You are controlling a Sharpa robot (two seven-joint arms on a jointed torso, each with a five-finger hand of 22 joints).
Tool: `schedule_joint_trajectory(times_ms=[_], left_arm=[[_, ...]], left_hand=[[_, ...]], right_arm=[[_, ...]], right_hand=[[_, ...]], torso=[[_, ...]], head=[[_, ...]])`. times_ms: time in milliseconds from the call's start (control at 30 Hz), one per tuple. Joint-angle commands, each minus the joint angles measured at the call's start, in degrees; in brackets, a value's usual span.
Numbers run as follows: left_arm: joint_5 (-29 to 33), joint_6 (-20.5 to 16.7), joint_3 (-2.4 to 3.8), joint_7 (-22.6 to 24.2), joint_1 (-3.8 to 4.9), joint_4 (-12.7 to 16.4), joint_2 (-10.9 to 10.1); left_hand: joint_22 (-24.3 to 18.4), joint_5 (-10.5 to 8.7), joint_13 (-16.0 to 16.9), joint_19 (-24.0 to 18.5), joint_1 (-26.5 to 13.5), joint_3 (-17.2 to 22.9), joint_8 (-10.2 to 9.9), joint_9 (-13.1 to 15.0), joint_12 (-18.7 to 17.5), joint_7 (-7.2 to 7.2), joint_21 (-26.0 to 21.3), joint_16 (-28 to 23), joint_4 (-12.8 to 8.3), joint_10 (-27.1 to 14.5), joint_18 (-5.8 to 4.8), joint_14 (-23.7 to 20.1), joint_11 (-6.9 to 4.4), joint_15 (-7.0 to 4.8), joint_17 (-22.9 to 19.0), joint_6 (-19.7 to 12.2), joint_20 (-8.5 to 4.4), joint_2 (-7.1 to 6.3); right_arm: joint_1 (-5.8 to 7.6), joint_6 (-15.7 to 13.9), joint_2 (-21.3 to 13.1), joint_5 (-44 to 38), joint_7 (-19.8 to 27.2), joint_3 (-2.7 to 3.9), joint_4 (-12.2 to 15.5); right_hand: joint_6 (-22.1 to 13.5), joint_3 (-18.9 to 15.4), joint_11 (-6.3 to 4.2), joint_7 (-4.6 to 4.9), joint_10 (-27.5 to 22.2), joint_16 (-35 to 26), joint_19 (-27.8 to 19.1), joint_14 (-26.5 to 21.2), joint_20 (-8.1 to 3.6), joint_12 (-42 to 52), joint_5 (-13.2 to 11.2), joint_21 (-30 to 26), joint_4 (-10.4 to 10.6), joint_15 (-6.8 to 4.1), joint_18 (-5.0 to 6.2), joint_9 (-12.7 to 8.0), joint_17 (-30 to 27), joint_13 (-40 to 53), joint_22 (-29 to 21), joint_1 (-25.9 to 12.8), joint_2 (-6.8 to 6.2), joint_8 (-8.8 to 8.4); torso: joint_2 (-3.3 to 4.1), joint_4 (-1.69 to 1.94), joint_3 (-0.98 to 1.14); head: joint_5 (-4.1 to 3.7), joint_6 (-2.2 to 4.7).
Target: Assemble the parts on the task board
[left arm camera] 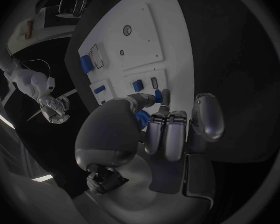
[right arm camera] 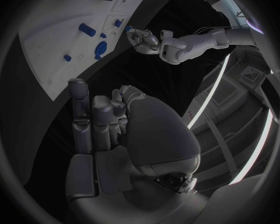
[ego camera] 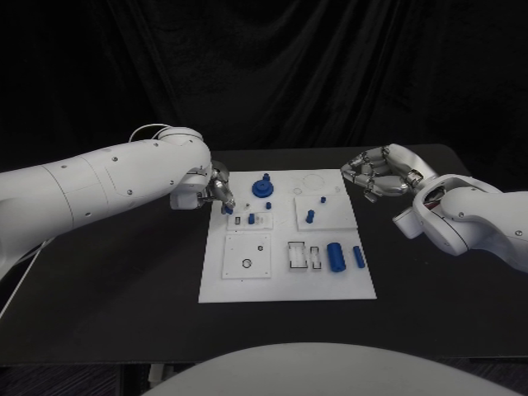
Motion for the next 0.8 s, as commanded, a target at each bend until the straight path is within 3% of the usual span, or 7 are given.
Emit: schedule_joint_trajectory(times_ms=[33, 200, 600, 800], left_arm=[[4.61, -0.88, 0.05, -1.90, -0.21, 0.12, 0.14], [5.29, -2.06, 0.05, -1.86, -0.54, 0.04, 0.36], [5.54, -4.43, 0.05, -1.52, -1.62, 0.18, -0.05], [5.56, -5.13, 0.04, -1.08, -1.99, 0.09, -0.12]], left_hand=[[8.59, 0.23, 15.08, -0.11, 0.27, 4.59, 5.32, -0.06, 0.20, -2.42, -0.20, 0.15, -5.11, 6.04, -0.83, 6.05, -0.37, -0.34, 15.10, 2.50, -0.06, 0.76], [8.58, 0.23, 15.08, -0.12, 0.26, 4.60, 5.24, -0.05, 0.20, -2.41, -0.23, 0.15, -5.16, 6.04, -0.82, 6.05, -0.37, -0.34, 15.10, 2.49, -0.07, 0.79], [8.57, 0.24, 15.08, -0.12, 0.24, 4.63, 5.13, -0.03, 0.20, -2.40, -0.27, 0.15, -5.22, 6.04, -0.82, 6.05, -0.36, -0.35, 15.10, 2.48, -0.08, 0.86], [8.44, 0.25, 15.08, -0.34, 0.22, 4.64, 5.06, -0.02, 0.20, -2.40, -0.68, 0.15, -5.25, 6.04, -0.72, 6.05, -0.35, -0.35, 15.10, 2.49, -0.09, 0.89]], right_arm=[[-0.21, 0.88, 0.08, -0.59, 0.62, 0.03, -0.10], [-0.39, 0.99, 0.25, -0.83, 0.51, 0.03, -0.37], [-0.52, 1.22, 0.39, -0.93, 0.22, 0.03, -0.54], [-0.53, 1.20, 0.37, -0.93, 0.22, 0.03, -0.49]], right_hand=[[-0.34, -0.02, 0.00, -0.13, -0.11, 0.40, -0.02, -0.38, 0.12, 0.19, 0.24, -0.14, 0.32, 0.01, 1.01, 0.05, 0.10, 0.09, 1.88, 0.74, -0.04, 0.18], [-0.55, 0.02, 0.00, -0.13, 0.03, 0.53, 0.09, -0.29, 0.11, 0.30, 0.30, -0.02, 0.40, 0.00, 0.99, 0.15, 0.19, 0.16, 1.95, 0.78, -0.07, 0.48], [-0.90, 0.08, -0.01, -0.13, 0.29, 0.77, 0.28, -0.12, 0.09, 0.49, 0.40, 0.19, 0.50, -0.02, 0.96, 0.29, 0.37, 0.31, 2.06, 0.86, -0.13, 0.90], [-1.23, 0.05, 0.02, -0.09, 0.44, 0.84, 0.39, -0.07, 0.08, 0.61, 0.39, 0.24, 0.72, -0.02, 0.94, 0.41, 0.32, 0.36, 2.12, 0.76, -0.20, 1.28]], torso=[[0.05, -0.03, 0.00], [0.02, -0.17, 0.03], [-0.07, 0.02, 0.05], [-0.08, -0.11, 0.05]], head=[[0.24, 0.00], [0.74, 0.00], [0.63, 0.00], [0.85, 0.00]])
